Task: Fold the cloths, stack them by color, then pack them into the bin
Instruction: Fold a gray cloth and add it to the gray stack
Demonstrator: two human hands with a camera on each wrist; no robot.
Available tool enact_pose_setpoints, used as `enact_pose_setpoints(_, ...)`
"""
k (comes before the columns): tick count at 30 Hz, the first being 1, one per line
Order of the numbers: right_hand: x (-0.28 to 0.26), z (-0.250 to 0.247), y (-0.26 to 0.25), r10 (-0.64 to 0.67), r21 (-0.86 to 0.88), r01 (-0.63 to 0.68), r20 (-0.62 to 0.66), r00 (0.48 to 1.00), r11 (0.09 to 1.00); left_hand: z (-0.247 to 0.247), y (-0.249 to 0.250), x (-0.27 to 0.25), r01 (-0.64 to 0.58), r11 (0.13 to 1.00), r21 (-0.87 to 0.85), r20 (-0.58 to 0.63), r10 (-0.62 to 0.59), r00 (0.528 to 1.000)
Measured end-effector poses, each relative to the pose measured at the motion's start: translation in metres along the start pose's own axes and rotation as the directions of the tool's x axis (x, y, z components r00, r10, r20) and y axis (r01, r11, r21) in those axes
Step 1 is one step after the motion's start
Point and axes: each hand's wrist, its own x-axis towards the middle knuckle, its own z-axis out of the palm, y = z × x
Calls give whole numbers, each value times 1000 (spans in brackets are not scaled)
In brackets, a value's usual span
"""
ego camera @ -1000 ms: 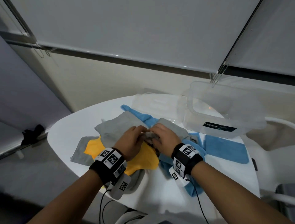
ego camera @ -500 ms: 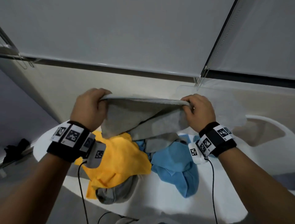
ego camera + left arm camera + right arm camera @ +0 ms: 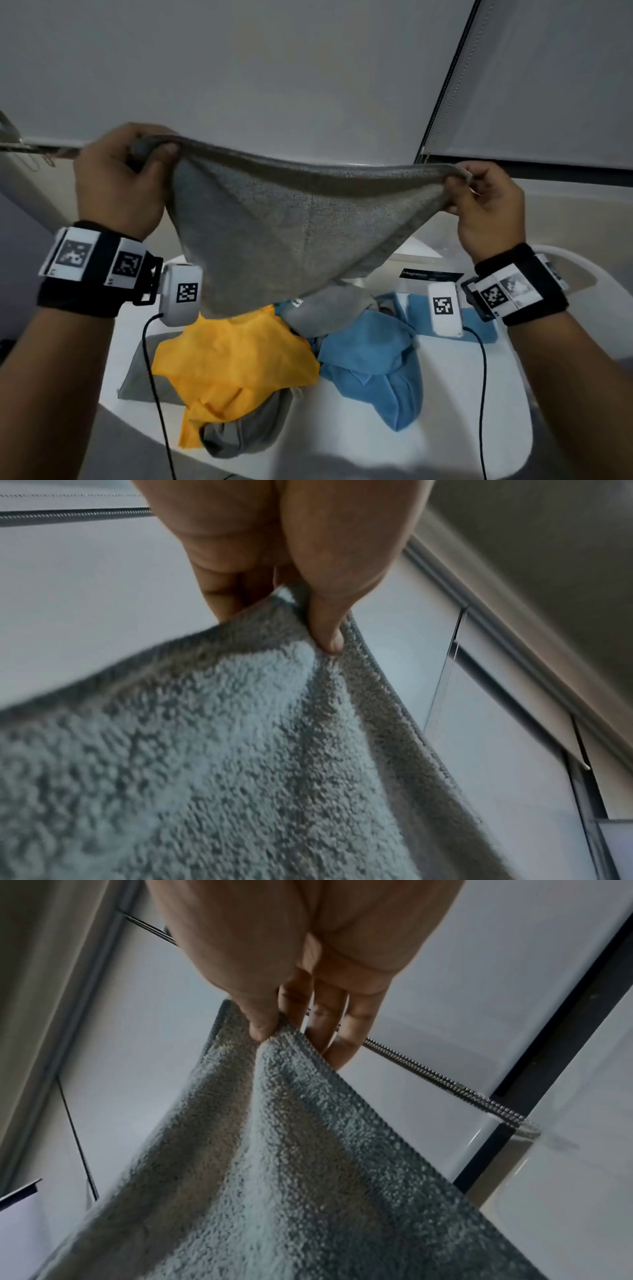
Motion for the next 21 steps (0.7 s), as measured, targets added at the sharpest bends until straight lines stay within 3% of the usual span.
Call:
enact_pose_setpoints(3, -3, -13, -5, -18, -14, 17, -42, 999, 1000, 1, -9, 0, -53, 998, -26, 29, 54, 998)
enact_pose_setpoints(6, 1, -26, -21, -117, -64, 110, -117, 986, 992, -9, -16, 16, -96, 989, -110, -18, 95, 995)
enact_pose_setpoints(9, 4, -34, -41, -215, -108, 200, -155, 964, 974, -21, -43, 35, -6, 990, -142, -35, 1, 999)
enact_pose_setpoints(12, 7, -36, -46, -215, -87, 203, -166, 962, 975, -21, -60, 41, 73, 985, -154, -88, -87, 992)
enact_pose_setpoints(15, 5, -35, -24, -138, -102, 123, -156, 978, 987, 11, -25, 22, 34, 991, -131, -74, -44, 996)
enact_pose_setpoints(19, -12, -44, 49, 70, -182, -96, -145, 987, 979, 58, -22, -12, 33, 999, 41, 155, -39, 987)
enact_pose_setpoints(21, -25, -50, 82, 187, -217, -214, -137, 973, 952, 80, -39, -25, 120, 990, 77, 255, -136, 957)
